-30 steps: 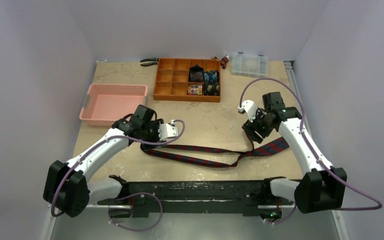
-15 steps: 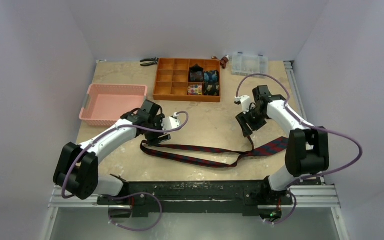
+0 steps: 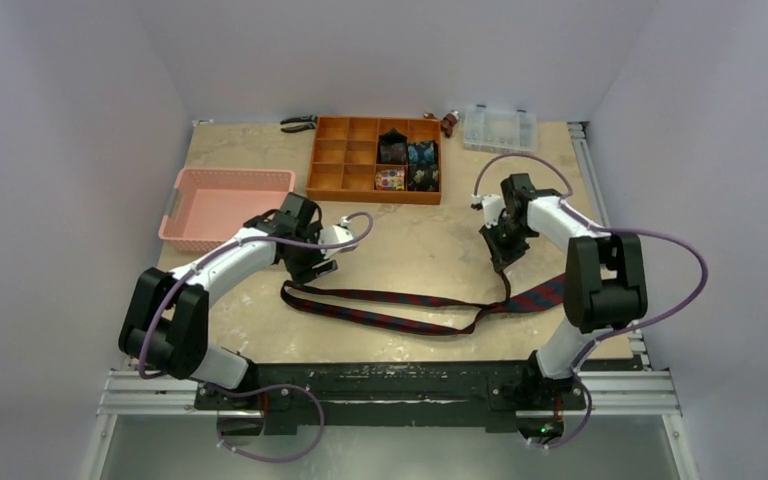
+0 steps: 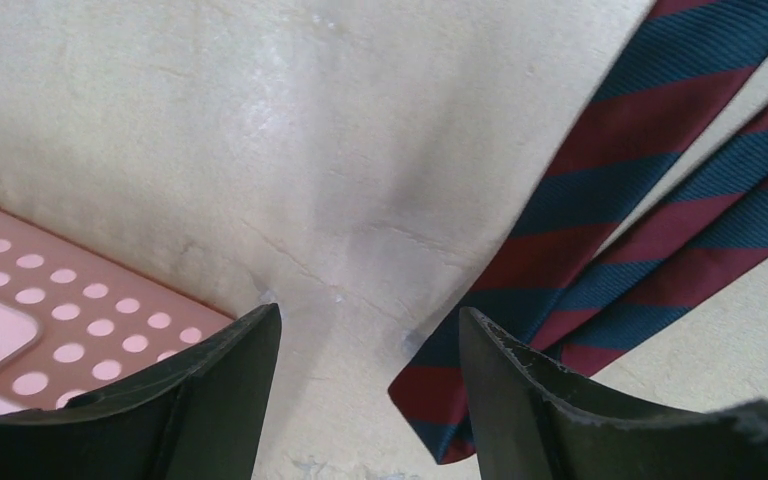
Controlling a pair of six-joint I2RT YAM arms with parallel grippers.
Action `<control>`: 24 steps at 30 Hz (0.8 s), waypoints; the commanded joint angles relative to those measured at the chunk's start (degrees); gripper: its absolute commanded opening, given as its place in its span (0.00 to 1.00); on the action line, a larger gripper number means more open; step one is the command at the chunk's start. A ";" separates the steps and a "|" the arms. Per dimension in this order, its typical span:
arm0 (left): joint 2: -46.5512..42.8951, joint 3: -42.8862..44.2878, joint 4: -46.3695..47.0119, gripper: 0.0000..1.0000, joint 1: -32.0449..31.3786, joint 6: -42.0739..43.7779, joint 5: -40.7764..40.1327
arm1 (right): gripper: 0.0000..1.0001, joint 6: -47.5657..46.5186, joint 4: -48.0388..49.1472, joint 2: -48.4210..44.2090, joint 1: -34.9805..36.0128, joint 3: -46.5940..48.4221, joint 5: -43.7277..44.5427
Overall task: Roll the ties
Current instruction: Flatten out the tie at the center of the board.
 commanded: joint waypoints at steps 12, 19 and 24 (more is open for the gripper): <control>-1.59 4.52 -4.13 0.65 5.73 2.66 8.46 | 0.52 -7.89 -10.94 -23.52 -10.07 -12.63 12.44; -5.08 2.06 -4.58 0.67 5.08 11.03 12.85 | 0.53 -12.30 -9.80 -18.77 -13.87 -7.01 9.32; 2.51 7.42 -5.47 0.68 4.98 10.72 7.57 | 0.55 -7.32 -11.21 -9.28 -13.94 2.99 1.62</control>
